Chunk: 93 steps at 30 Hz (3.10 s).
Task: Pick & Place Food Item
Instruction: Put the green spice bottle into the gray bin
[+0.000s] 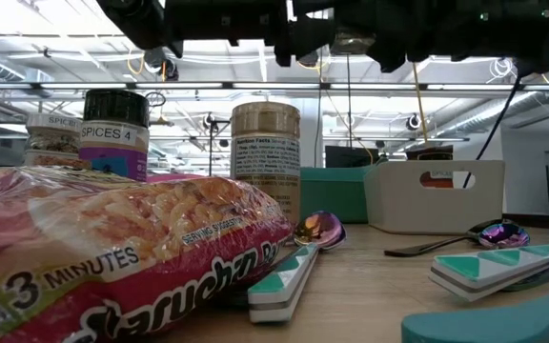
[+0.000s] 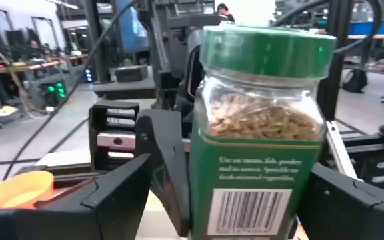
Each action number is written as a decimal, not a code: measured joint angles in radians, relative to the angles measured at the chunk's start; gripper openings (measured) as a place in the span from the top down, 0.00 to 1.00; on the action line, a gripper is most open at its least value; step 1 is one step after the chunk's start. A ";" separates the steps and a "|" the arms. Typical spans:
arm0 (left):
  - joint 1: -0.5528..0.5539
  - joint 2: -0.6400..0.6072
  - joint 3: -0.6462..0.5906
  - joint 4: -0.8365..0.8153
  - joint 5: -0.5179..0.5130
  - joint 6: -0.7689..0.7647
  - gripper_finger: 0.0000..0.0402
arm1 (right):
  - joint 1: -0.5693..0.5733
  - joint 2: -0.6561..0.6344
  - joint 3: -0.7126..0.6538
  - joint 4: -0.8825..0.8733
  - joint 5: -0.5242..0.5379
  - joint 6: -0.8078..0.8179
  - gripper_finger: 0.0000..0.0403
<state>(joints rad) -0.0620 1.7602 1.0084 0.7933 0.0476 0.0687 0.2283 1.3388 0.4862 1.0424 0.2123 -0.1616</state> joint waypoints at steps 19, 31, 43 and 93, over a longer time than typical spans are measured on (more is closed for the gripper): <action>0.014 -0.026 -0.001 -0.179 -0.040 -0.053 0.50 | 0.030 -0.353 0.000 -0.568 0.212 0.125 0.28; 0.021 0.112 0.088 -0.230 -0.067 -0.077 0.50 | 0.112 -0.352 0.000 -0.516 0.227 0.122 0.34; -0.017 0.177 0.252 -0.454 -0.130 -0.012 0.50 | 0.127 -0.328 0.000 -0.506 0.336 0.073 0.34; -0.022 -0.075 0.242 -0.787 -0.137 0.046 0.03 | 0.201 -0.679 0.001 -1.086 0.445 0.344 0.51</action>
<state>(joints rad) -0.0837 1.6851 1.2505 0.0061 -0.0895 0.1150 0.4296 0.6598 0.4870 -0.0436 0.6570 0.1823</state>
